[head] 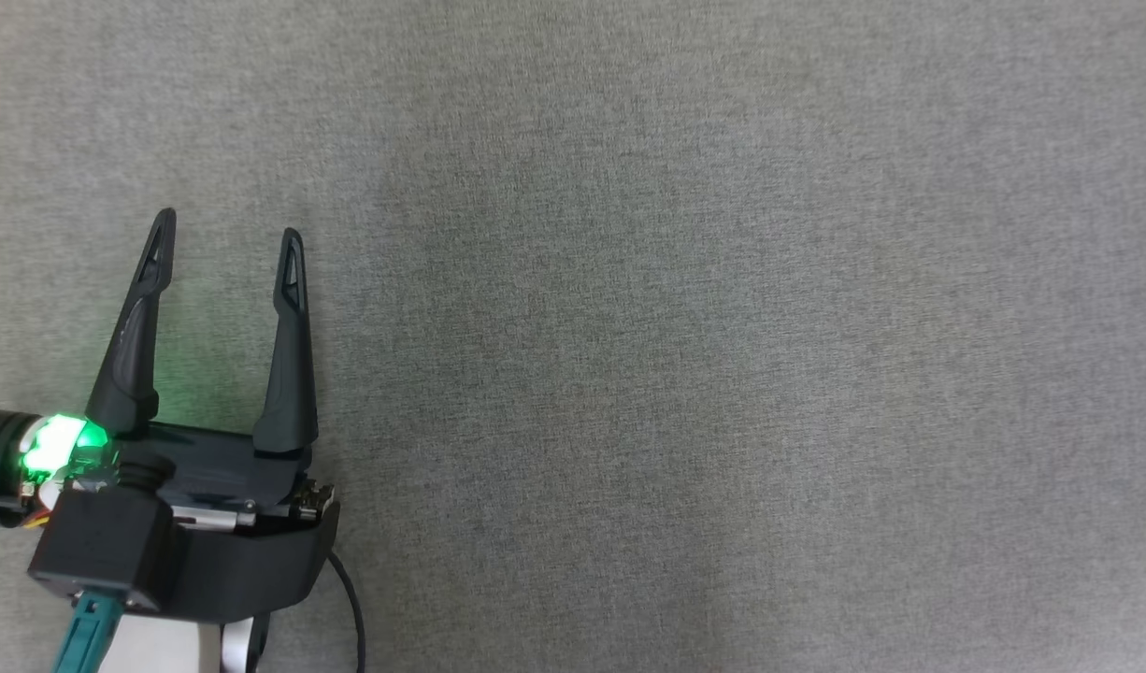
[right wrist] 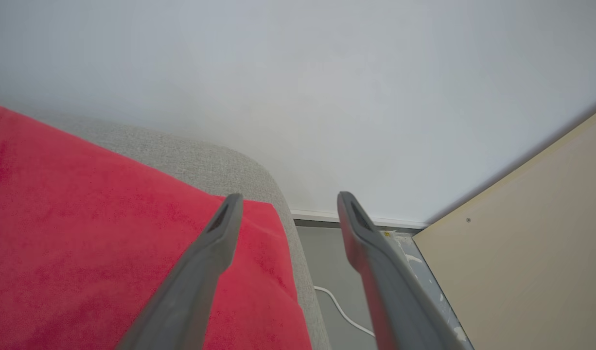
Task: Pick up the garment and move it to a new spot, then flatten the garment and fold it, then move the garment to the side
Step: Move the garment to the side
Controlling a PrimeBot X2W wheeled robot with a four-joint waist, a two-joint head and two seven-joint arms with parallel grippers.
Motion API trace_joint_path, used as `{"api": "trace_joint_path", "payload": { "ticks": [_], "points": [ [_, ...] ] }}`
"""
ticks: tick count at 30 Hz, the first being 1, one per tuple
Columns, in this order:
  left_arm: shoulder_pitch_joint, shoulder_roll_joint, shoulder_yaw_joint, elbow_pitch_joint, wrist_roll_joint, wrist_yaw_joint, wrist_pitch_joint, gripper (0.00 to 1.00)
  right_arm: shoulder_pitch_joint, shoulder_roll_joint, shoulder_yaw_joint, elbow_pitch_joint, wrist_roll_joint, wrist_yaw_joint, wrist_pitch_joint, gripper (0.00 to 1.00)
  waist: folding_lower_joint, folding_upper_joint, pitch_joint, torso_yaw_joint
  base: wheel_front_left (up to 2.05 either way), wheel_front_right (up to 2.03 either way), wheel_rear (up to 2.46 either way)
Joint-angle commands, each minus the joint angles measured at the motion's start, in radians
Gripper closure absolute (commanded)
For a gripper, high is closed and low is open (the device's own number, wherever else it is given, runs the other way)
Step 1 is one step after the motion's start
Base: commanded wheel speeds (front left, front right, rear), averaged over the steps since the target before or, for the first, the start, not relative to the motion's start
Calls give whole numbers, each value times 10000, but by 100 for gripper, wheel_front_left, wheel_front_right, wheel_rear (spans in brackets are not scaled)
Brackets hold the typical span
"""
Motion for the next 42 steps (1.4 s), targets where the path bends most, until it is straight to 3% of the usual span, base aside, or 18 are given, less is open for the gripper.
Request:
{"api": "trace_joint_path", "payload": {
  "ticks": [1, 12, 23, 42],
  "points": [
    [15, 54, 31, 87, 24, 43, -30, 0, -62, 206, 6, -84, -68, -29, -126, 0, 0, -1, -264, 27, 0, 0, 0],
    [1105, -74, 463, 581, -334, 432, -30, 0, 1103, 1110, 232, -1628, 33, -30, -428, 0, 0, -1, -2517, 323, 0, 0, 0],
    [2896, -169, 1154, 1373, -712, 577, -30, 0, 4226, 3034, -690, -3867, -454, -30, -419, 0, 0, -1, -4785, 337, 0, 0, 0],
    [3724, -126, 1404, 2287, -684, 287, -30, 0, 9307, 5758, -2577, -6882, -1037, -28, -420, 0, 0, -1, -6258, 507, 0, 0, 0]
  ]
}}
